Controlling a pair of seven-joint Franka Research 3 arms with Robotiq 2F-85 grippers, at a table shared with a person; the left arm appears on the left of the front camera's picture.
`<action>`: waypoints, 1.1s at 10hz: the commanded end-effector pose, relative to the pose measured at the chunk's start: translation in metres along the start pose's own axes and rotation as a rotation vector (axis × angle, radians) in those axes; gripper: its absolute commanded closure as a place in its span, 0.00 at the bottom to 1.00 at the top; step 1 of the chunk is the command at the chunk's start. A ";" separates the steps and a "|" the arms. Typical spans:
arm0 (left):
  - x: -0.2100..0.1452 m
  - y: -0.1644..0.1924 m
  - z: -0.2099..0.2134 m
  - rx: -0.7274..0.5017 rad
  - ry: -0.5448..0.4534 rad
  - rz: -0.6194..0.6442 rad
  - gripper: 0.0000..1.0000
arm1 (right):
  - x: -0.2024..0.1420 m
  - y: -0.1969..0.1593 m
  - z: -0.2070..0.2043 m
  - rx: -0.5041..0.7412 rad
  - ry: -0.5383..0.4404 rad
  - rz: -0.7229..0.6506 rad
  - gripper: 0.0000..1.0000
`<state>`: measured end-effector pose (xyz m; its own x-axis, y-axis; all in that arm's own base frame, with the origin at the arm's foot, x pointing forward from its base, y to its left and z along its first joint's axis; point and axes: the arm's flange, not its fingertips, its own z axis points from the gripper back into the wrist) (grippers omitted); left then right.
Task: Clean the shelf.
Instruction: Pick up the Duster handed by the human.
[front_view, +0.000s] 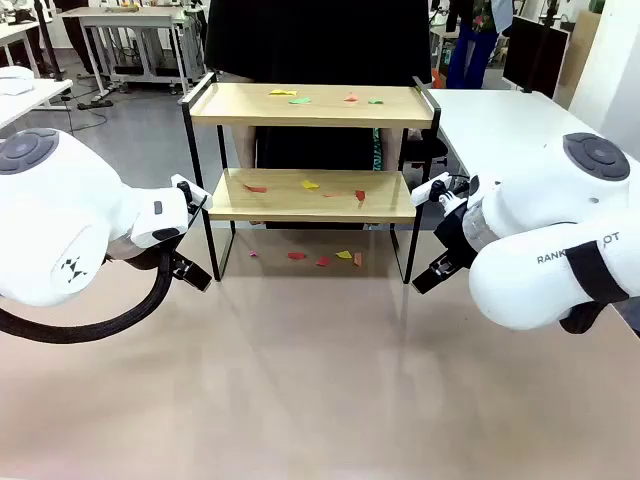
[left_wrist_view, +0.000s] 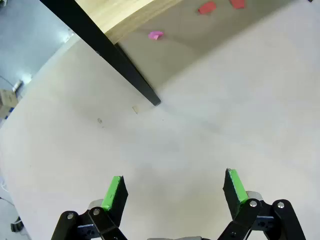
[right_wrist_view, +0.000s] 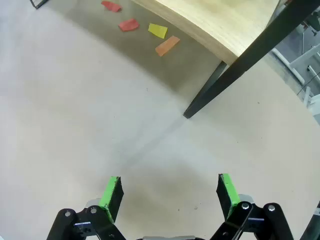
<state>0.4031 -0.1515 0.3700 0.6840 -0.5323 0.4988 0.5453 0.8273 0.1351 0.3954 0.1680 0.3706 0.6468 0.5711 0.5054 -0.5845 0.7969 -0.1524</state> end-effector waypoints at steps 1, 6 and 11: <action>0.000 0.000 0.000 0.000 0.000 0.000 0.00 | 0.000 0.000 0.000 0.000 0.000 0.000 0.00; 0.000 0.000 0.000 0.000 0.000 0.000 0.00 | 0.000 0.000 0.000 0.000 0.000 0.000 0.00; 0.037 0.025 0.040 -0.047 -0.054 -0.001 0.00 | 0.033 -0.026 0.055 0.030 -0.076 0.012 0.00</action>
<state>0.4121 -0.1544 0.3953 0.6724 -0.5171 0.5297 0.5422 0.8312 0.1232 0.4006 0.1687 0.4007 0.6294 0.5573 0.5415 -0.5800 0.8007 -0.1500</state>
